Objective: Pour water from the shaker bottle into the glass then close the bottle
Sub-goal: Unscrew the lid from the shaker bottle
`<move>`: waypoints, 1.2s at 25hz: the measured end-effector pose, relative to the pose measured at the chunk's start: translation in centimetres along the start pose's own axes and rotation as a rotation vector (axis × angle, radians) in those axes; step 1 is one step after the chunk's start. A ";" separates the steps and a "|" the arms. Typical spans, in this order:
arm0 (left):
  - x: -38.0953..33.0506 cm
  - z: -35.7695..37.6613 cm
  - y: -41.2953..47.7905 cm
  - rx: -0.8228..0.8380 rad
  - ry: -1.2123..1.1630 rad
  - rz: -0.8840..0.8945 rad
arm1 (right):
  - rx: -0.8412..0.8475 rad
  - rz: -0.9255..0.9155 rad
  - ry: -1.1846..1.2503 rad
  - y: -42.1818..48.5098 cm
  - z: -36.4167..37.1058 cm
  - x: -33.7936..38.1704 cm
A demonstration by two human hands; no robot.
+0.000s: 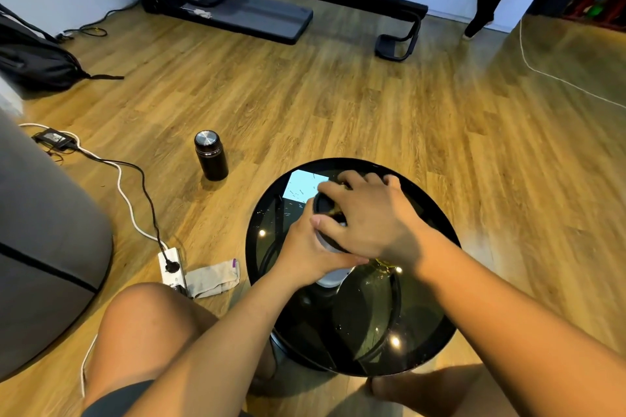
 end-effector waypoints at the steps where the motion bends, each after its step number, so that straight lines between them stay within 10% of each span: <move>1: -0.2 0.0 -0.1 -0.004 0.022 0.011 | -0.034 -0.123 0.006 -0.5 -0.2 1.0; 5: -0.8 0.2 -0.4 -0.021 0.022 0.063 | -0.115 -0.353 0.235 -1.2 -1.4 2.5; 10: -0.1 -0.3 -0.2 -0.037 -0.023 0.053 | -0.067 0.157 0.121 0.4 -1.1 -0.7; 17: -0.5 0.2 -0.2 -0.032 -0.021 0.089 | -0.019 -0.326 0.379 -0.3 -2.0 1.8; 22: -0.2 -0.2 -0.1 -0.041 -0.027 0.068 | 0.002 0.196 0.083 0.4 -1.5 -1.1; 30: 0.0 0.1 0.0 -0.027 -0.034 0.099 | 0.011 -0.291 0.355 0.3 -1.7 0.9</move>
Point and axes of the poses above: each hand's wrist, its own y-axis towards the middle knuckle, its own z-axis out of the palm, x = y × z, the point moved 5 cm from there along y, towards the middle knuckle, and after that the axes turned 6 degrees about x, right-handed, at the moved point
